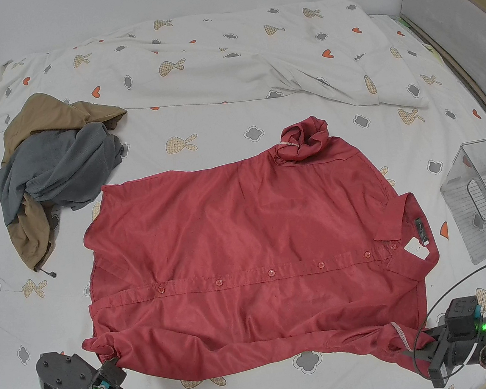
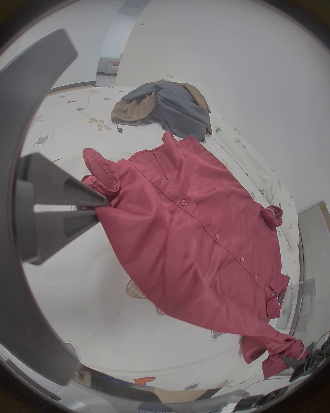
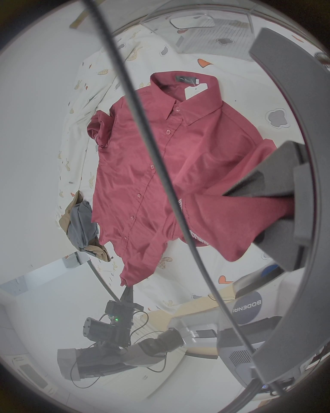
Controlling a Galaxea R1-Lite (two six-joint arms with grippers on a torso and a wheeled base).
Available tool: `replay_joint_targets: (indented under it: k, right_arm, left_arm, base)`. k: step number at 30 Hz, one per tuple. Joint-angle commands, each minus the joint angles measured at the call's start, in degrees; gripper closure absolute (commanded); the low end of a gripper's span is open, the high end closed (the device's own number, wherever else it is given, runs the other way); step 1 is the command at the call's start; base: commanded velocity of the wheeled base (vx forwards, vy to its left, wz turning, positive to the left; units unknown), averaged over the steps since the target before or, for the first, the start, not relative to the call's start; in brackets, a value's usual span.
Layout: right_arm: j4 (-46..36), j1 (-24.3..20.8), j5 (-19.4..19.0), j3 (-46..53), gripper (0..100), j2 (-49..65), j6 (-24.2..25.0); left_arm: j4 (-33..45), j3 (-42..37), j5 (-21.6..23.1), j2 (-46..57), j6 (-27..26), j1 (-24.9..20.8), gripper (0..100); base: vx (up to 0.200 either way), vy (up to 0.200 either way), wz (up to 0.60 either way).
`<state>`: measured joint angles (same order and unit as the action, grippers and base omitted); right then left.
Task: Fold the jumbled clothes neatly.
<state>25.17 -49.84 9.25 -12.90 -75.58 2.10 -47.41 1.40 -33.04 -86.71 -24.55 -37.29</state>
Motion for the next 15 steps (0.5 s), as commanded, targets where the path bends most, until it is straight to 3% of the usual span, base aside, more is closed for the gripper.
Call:
replay_joint_targets:
  k: [1, 4, 8, 15]
  right_arm:
    - [0.05, 3.25, 0.06, -4.59, 100, -7.30, -0.43]
    - [0.05, 5.19, 0.06, -6.70, 100, -9.76, -1.31]
    - [0.05, 10.99, -0.02, -11.18, 100, -14.07, -5.88]
    - [0.05, 13.62, -0.29, -16.72, 100, -17.67, -6.32]
  left_arm:
    - [-0.05, 3.43, -0.10, -2.67, -0.32, 4.51, 100]
    - [0.04, 5.19, -0.10, -3.64, -0.50, 7.14, 100]
    - [-0.05, 9.06, 0.08, -6.54, -0.76, 12.77, 100]
    - [-0.49, 13.45, 0.25, -12.34, -0.32, 13.74, 100]
  base:
    - [0.000, 0.000, 0.00]
    - [0.000, 0.000, 0.00]
    - [0.000, 0.000, 0.00]
    - [0.000, 0.000, 0.00]
